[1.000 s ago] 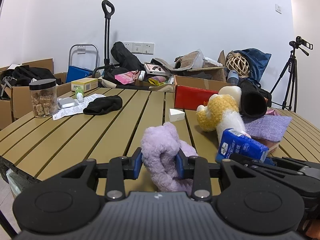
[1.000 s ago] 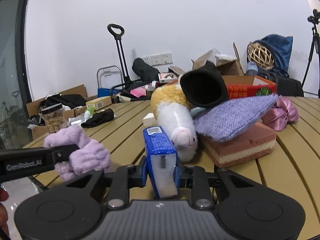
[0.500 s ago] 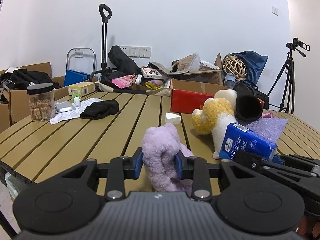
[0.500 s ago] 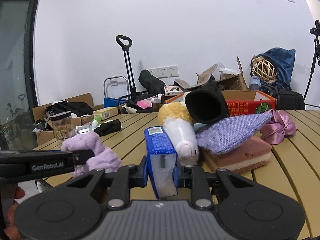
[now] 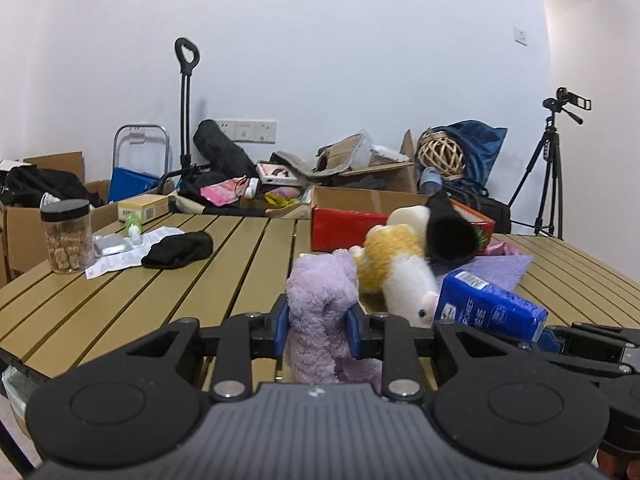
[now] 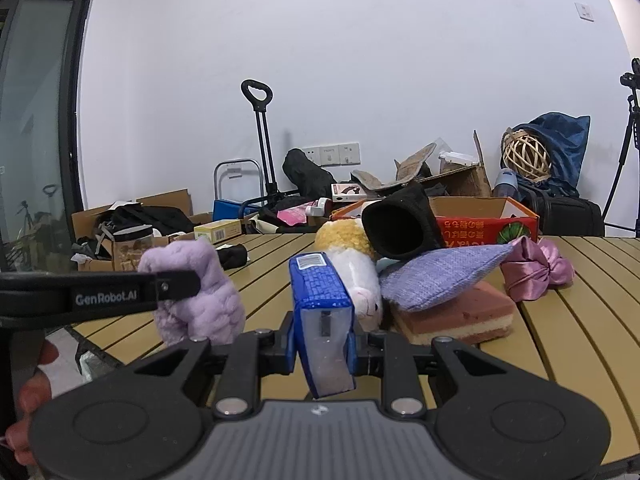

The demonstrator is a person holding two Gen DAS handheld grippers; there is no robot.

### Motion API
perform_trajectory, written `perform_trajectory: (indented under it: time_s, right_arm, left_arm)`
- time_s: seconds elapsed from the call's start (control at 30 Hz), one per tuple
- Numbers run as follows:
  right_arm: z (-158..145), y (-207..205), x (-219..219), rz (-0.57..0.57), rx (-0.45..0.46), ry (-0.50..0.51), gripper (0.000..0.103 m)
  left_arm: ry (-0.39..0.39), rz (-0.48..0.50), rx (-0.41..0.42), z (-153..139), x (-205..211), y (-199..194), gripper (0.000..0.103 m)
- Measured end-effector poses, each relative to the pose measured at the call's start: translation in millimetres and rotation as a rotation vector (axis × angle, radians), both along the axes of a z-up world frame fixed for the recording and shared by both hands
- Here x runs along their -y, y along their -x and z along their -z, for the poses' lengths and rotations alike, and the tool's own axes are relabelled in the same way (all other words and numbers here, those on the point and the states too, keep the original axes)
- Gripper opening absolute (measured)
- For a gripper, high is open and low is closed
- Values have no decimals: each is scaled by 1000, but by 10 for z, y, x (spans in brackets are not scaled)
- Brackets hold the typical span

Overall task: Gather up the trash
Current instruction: 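Lift both held items off the table and carry them over the black bin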

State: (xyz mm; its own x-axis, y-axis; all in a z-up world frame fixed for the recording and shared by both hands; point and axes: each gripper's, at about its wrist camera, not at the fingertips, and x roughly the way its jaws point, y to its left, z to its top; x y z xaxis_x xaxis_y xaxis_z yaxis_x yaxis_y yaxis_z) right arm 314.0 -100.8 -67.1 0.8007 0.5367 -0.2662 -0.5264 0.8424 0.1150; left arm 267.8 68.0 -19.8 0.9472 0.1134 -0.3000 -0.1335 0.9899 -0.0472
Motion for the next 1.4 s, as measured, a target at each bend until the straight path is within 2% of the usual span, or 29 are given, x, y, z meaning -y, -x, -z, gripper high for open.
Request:
perform_trajectory:
  time_s: [0.33,0.57,0.8,1.03,1.4]
  right_arm:
    - [-22,364,320,8,-11,35,22]
    - [-37,630,519,34,-37,26,22]
    - [-65,923,617,39,-54,43,22]
    - [41,1162,648,29,-117,96,22]
    - [417,1489,698,37,-282,199,22]
  left_arm:
    - [17,32,-7,-46,233,305,28]
    - [27,65,-52,-34,345,592,28]
    - [3,85,-84,-12,448,898,28]
    - [1,86,-139,89,406,1139,28]
    - [1,93,-235,357,348,1403,28]
